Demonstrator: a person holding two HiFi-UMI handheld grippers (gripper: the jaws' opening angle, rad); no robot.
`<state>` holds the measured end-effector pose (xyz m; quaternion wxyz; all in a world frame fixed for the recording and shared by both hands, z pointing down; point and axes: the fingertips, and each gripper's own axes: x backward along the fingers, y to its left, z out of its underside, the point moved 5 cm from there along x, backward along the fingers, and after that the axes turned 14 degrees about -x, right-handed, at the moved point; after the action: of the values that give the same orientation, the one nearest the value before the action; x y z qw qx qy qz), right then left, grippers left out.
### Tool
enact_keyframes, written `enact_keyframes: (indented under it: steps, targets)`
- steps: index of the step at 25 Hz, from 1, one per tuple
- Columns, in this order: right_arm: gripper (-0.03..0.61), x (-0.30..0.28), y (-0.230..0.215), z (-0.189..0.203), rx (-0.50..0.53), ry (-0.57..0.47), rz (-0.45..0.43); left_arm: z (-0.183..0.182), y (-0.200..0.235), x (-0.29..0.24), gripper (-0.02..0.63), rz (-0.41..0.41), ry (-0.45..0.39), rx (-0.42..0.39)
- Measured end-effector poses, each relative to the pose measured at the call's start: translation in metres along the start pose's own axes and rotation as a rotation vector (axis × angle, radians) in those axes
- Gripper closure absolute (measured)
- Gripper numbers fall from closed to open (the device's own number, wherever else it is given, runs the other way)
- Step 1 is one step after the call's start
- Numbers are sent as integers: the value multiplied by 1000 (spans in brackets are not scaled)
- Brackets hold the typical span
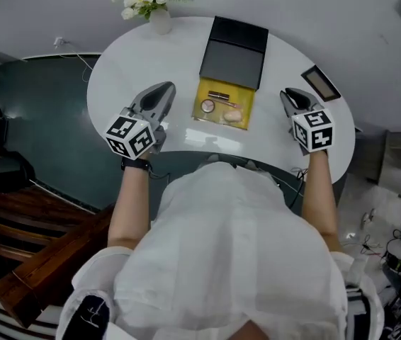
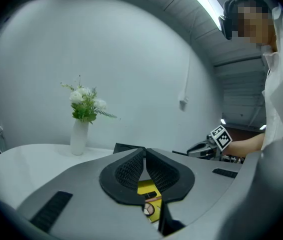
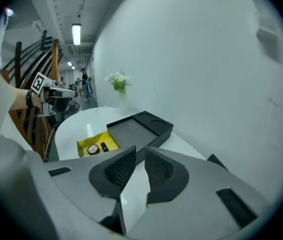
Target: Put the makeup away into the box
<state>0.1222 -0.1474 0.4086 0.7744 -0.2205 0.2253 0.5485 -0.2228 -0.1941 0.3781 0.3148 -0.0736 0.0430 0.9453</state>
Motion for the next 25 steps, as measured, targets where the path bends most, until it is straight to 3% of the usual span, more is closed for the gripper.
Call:
enact_keyframes:
  steps: [8, 11, 17, 25]
  targets:
    - [537, 92, -39, -23, -227, -385, 107, -56, 13, -3, 594, -41, -118, -87]
    - [548, 124, -49, -27, -268, -496, 142, -81, 10, -6, 594, -34, -156, -141]
    - [568, 171, -66, -21, -320, -602, 204, -114, 1, -6, 594, -20, -183, -255]
    - [568, 191, -67, -13, -301, -628, 250, -123, -5, -9, 594, -33, -212, -255]
